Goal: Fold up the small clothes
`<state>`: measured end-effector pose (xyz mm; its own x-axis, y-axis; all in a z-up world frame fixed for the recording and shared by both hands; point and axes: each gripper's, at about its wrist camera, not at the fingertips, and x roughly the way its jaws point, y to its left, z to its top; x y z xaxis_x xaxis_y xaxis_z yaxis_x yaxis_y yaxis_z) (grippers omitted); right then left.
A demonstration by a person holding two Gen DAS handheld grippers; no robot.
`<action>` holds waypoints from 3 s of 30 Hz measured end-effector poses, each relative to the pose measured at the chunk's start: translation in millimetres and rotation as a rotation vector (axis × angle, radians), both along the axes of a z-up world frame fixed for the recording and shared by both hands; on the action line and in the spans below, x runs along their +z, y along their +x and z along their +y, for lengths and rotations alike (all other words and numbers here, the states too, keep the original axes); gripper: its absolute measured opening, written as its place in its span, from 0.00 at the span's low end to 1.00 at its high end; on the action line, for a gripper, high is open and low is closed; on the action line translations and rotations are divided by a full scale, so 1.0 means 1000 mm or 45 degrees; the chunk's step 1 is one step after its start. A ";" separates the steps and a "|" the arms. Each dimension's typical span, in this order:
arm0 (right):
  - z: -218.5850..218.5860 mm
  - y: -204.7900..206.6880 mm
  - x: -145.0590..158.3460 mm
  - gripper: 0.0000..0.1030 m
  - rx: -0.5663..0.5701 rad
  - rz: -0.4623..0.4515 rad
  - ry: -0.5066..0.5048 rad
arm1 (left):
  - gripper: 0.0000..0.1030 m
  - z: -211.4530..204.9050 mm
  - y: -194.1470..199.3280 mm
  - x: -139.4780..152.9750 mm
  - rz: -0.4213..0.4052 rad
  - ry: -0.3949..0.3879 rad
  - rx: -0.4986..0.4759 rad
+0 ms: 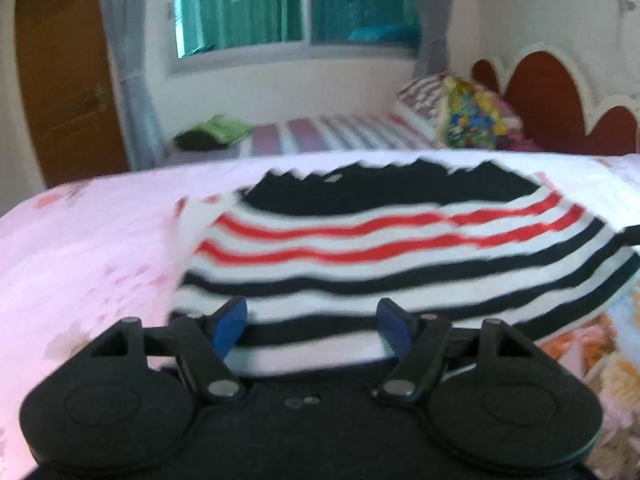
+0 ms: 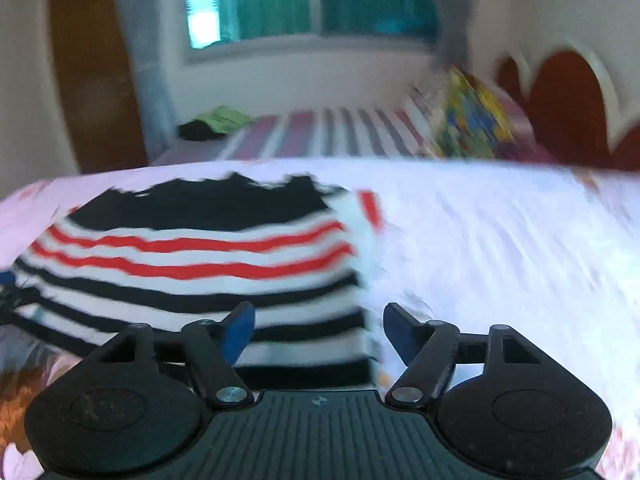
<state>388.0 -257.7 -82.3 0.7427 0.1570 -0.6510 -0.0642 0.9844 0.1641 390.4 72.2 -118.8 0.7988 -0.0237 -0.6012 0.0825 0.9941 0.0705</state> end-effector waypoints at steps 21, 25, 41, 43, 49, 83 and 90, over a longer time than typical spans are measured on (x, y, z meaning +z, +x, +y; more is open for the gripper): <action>0.011 -0.028 0.018 0.20 -0.090 -0.031 -0.059 | 0.68 -0.019 -0.014 0.005 0.017 -0.042 -0.044; 0.076 -0.016 0.004 0.20 0.107 0.030 -0.059 | 0.69 -0.083 -0.005 0.000 0.063 -0.111 -0.192; 0.052 -0.029 -0.002 0.20 0.075 0.081 -0.099 | 0.69 -0.010 -0.010 0.003 -0.014 -0.019 0.001; 0.072 -0.026 -0.006 0.20 0.111 0.070 -0.136 | 0.70 -0.010 0.003 0.001 0.025 -0.013 0.029; 0.076 0.004 0.002 0.20 0.088 0.032 -0.076 | 0.71 0.000 0.022 0.008 -0.010 -0.055 0.039; 0.056 -0.018 0.026 0.40 0.112 0.031 -0.072 | 0.73 0.014 -0.005 0.026 0.014 -0.111 0.092; 0.059 -0.051 0.032 0.02 0.186 0.027 0.082 | 0.69 0.050 -0.069 0.008 0.032 -0.660 0.392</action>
